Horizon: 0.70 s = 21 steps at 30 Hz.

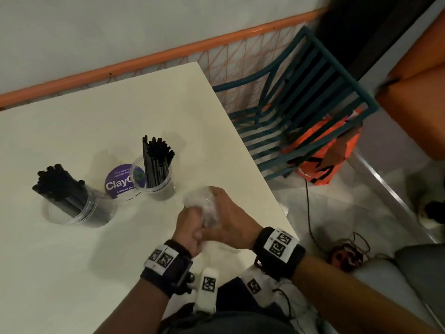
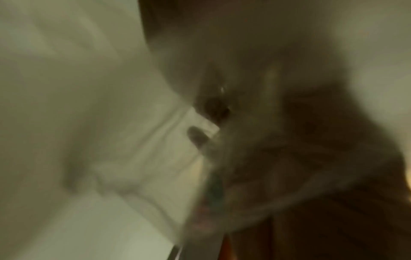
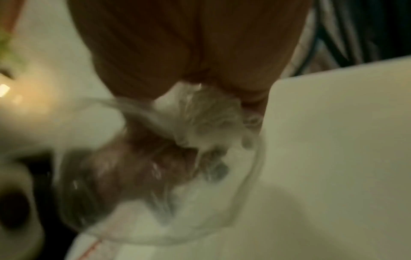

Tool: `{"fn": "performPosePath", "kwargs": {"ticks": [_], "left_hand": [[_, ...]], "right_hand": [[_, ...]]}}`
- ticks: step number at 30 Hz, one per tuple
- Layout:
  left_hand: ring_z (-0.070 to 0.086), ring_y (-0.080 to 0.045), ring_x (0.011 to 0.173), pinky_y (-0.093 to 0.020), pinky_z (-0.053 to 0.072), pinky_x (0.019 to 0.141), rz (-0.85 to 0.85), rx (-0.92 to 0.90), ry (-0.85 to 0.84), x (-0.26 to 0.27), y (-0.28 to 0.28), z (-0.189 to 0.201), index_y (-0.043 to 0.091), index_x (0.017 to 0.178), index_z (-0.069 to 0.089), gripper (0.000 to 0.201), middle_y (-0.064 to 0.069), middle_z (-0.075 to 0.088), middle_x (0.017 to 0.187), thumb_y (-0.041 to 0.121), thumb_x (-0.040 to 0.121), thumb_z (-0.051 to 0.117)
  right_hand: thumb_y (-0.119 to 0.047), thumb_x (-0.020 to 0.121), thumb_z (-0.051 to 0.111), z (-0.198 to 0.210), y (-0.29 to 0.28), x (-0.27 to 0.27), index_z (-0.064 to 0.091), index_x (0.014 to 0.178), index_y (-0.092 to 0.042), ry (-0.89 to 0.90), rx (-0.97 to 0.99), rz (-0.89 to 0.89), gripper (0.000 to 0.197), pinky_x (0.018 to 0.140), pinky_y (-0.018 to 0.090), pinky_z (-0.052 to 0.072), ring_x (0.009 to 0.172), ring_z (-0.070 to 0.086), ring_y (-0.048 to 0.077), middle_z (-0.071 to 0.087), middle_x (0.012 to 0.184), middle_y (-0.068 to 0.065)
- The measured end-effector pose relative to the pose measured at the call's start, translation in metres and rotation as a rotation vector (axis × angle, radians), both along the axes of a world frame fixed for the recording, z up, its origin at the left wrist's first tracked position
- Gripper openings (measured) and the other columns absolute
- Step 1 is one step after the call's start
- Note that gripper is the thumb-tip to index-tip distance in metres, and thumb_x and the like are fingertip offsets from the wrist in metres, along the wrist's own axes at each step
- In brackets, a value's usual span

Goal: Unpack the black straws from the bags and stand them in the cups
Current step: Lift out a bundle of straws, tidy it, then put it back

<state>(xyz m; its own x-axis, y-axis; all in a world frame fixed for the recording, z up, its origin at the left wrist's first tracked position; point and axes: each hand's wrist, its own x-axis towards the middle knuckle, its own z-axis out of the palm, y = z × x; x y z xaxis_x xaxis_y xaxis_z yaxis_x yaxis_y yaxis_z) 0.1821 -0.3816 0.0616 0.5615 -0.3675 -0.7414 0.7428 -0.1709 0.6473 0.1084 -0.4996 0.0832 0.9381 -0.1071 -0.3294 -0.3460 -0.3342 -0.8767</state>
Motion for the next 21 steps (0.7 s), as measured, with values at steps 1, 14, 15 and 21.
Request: {"fn": "performPosePath", "kwargs": {"ticks": [1,14,15,21], "left_hand": [[0.060,-0.028,0.067,-0.027,0.053,0.051,-0.007,-0.026,0.038,0.003,0.001,0.002,-0.003,0.098,0.069,0.026,-0.022,0.064,0.087,-0.004,0.084,0.047],[0.059,-0.021,0.121,-0.033,0.054,0.096,-0.981,-0.084,-1.073,-0.079,0.042,0.014,0.031,0.149,0.031,0.072,-0.001,0.047,0.142,0.015,0.086,0.063],[0.062,-0.021,0.115,-0.028,0.054,0.092,-0.929,-0.052,-1.061,-0.082,0.038,0.012,0.025,0.146,0.036,0.065,-0.003,0.052,0.139,0.009,0.089,0.062],[0.070,-0.023,0.088,-0.034,0.059,0.072,-0.863,0.079,-0.631,-0.100,-0.005,-0.008,0.018,0.116,0.047,0.029,-0.006,0.068,0.101,0.015,0.092,0.061]], "right_hand": [[-0.041,0.078,0.077,0.000,0.003,-0.001,0.028,0.147,-0.025,-0.025,-0.110,-0.002,0.086,0.107,0.028,0.037,0.131,0.042,0.011,0.037,0.148,-0.005],[-0.020,0.088,0.059,0.011,0.055,-0.104,0.036,0.128,-0.015,-0.002,0.632,-0.905,0.047,0.071,0.031,0.057,0.092,0.067,0.017,0.060,0.114,0.009],[-0.024,0.085,0.061,0.009,0.058,-0.113,0.036,0.128,-0.014,-0.035,0.652,-0.866,0.051,0.068,0.029,0.056,0.090,0.067,0.017,0.059,0.111,0.009],[-0.058,0.087,0.058,-0.024,0.059,-0.158,0.015,0.153,-0.032,-0.119,0.036,-0.584,0.083,0.110,0.028,0.038,0.137,0.039,0.007,0.036,0.152,-0.007]]}}
